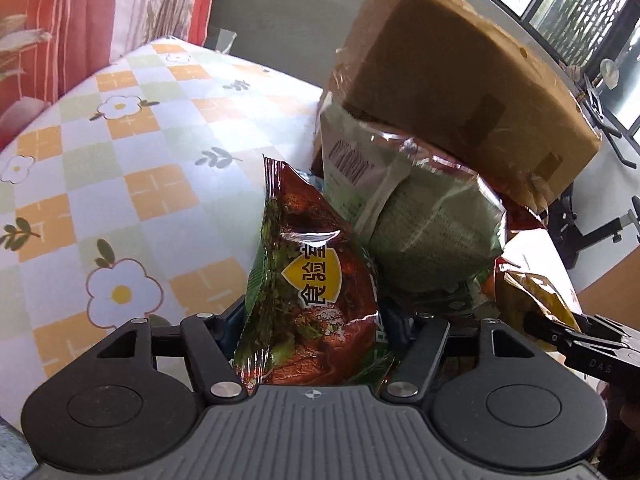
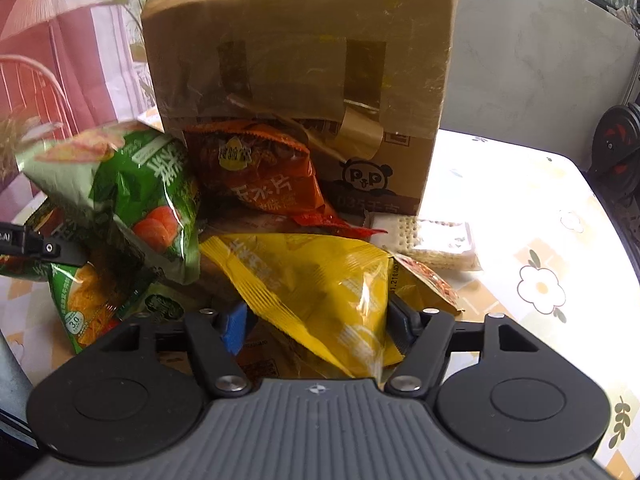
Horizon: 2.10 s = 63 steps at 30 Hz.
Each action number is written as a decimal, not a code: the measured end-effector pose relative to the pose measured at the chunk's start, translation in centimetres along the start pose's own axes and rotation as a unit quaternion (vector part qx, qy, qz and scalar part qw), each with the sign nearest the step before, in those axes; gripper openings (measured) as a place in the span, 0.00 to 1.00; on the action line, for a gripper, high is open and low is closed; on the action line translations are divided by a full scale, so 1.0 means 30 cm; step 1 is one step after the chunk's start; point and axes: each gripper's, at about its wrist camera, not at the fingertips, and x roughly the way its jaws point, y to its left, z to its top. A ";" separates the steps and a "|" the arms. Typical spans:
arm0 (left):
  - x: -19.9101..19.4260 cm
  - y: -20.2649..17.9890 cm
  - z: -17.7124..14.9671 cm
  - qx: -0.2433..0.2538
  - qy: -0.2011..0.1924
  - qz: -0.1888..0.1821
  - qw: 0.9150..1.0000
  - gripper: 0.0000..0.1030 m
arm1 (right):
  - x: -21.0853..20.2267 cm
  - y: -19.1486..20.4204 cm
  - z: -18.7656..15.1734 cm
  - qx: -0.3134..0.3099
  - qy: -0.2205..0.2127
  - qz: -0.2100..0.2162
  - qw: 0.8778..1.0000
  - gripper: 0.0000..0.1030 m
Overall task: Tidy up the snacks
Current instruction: 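Grasp the red-green snack bag with left tool while right tool grasps the yellow chip bag, then lift both bags over the box and open both tools to drop them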
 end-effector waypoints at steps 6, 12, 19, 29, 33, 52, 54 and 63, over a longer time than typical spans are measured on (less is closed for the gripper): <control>-0.115 0.003 0.014 0.013 -0.053 0.041 0.998 0.67 | -0.056 0.005 0.007 0.005 -0.012 0.021 1.000 0.55; -0.206 0.003 0.039 0.002 -0.109 0.049 0.993 0.67 | -0.131 -0.010 0.024 0.029 -0.041 0.043 0.998 0.52; -0.269 0.003 0.090 -0.003 -0.153 0.053 0.987 0.67 | -0.208 -0.022 0.072 0.049 -0.081 0.062 0.994 0.52; -0.357 -0.035 0.116 0.011 -0.198 0.052 0.979 0.67 | -0.257 -0.027 0.125 0.050 -0.126 0.075 0.988 0.50; -0.395 -0.054 0.134 0.018 -0.216 0.047 0.975 0.67 | -0.290 -0.029 0.145 0.051 -0.149 0.082 0.984 0.49; -0.418 -0.351 0.359 0.121 -0.279 -0.060 0.951 0.67 | -0.465 -0.070 0.444 0.032 -0.290 0.116 0.949 0.49; -0.391 -0.392 0.399 0.133 -0.286 -0.072 0.946 0.67 | -0.446 -0.076 0.491 0.024 -0.298 0.119 0.947 0.49; -0.136 -0.559 0.618 0.157 -0.264 -0.046 0.951 0.68 | -0.190 -0.119 0.663 0.022 -0.274 0.071 0.959 0.49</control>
